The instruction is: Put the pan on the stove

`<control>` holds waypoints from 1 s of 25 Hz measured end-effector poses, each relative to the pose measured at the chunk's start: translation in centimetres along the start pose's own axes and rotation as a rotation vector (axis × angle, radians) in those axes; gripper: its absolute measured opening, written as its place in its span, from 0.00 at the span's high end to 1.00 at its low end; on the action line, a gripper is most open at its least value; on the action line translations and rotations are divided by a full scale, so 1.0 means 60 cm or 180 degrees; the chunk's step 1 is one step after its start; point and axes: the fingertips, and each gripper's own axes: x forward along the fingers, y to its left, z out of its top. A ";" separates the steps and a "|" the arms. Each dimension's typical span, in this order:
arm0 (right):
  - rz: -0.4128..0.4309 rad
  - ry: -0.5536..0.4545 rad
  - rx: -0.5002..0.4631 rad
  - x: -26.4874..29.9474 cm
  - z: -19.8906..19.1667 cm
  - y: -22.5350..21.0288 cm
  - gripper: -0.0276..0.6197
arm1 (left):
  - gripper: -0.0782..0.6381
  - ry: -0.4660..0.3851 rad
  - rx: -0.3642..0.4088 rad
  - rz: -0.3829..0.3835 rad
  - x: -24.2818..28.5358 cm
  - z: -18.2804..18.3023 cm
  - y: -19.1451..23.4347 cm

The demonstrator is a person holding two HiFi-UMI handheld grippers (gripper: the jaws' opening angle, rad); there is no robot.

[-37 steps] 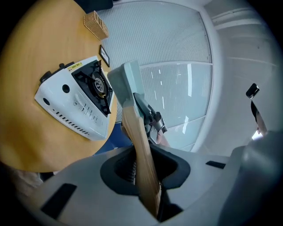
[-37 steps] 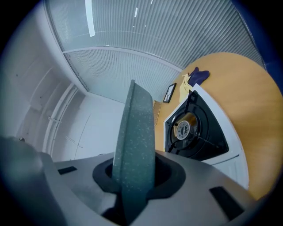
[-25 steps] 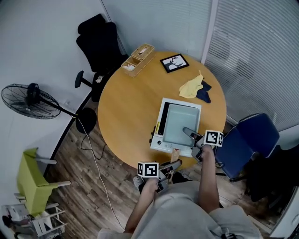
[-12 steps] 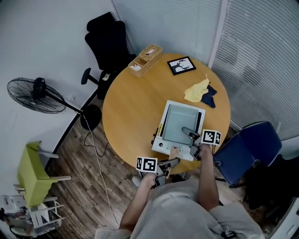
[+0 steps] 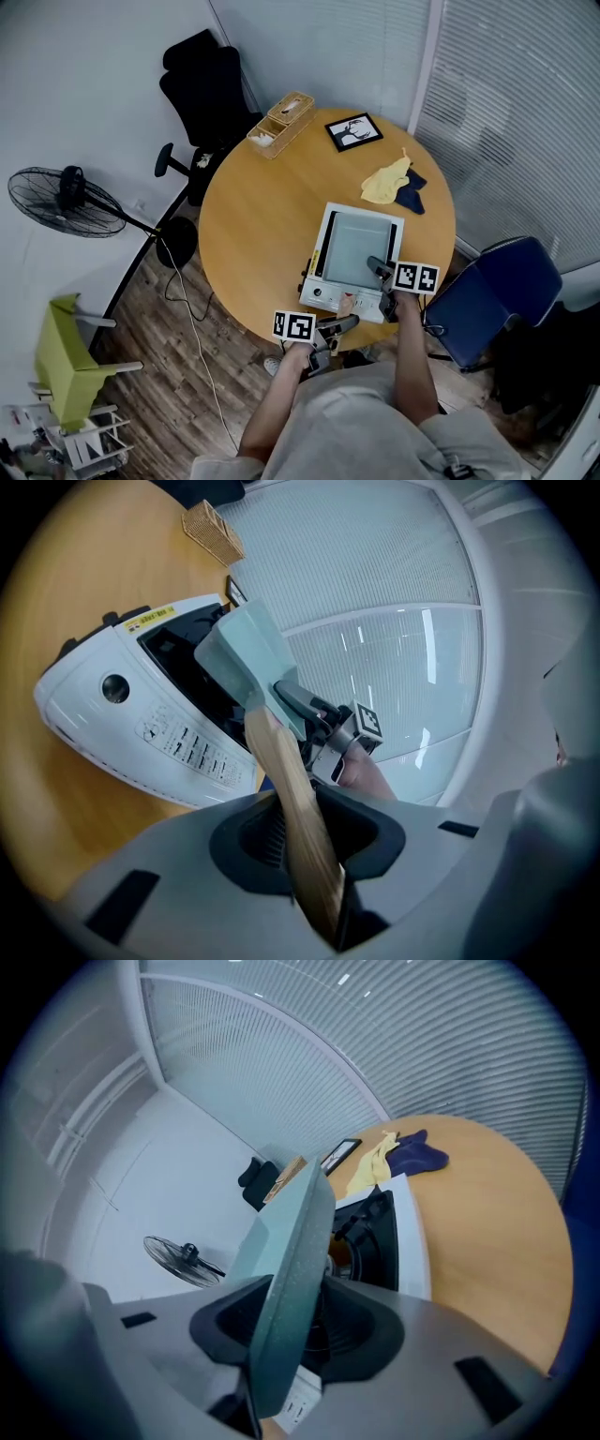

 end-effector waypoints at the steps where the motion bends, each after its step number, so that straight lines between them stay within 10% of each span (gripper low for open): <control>1: -0.0082 0.0014 -0.0058 -0.001 -0.002 -0.005 0.72 | 0.75 0.0012 0.0016 0.0030 0.001 0.000 0.004; 25: -0.0842 -0.0139 -0.0431 0.006 0.004 -0.036 0.80 | 0.74 0.0168 0.0154 0.0353 0.004 0.014 0.036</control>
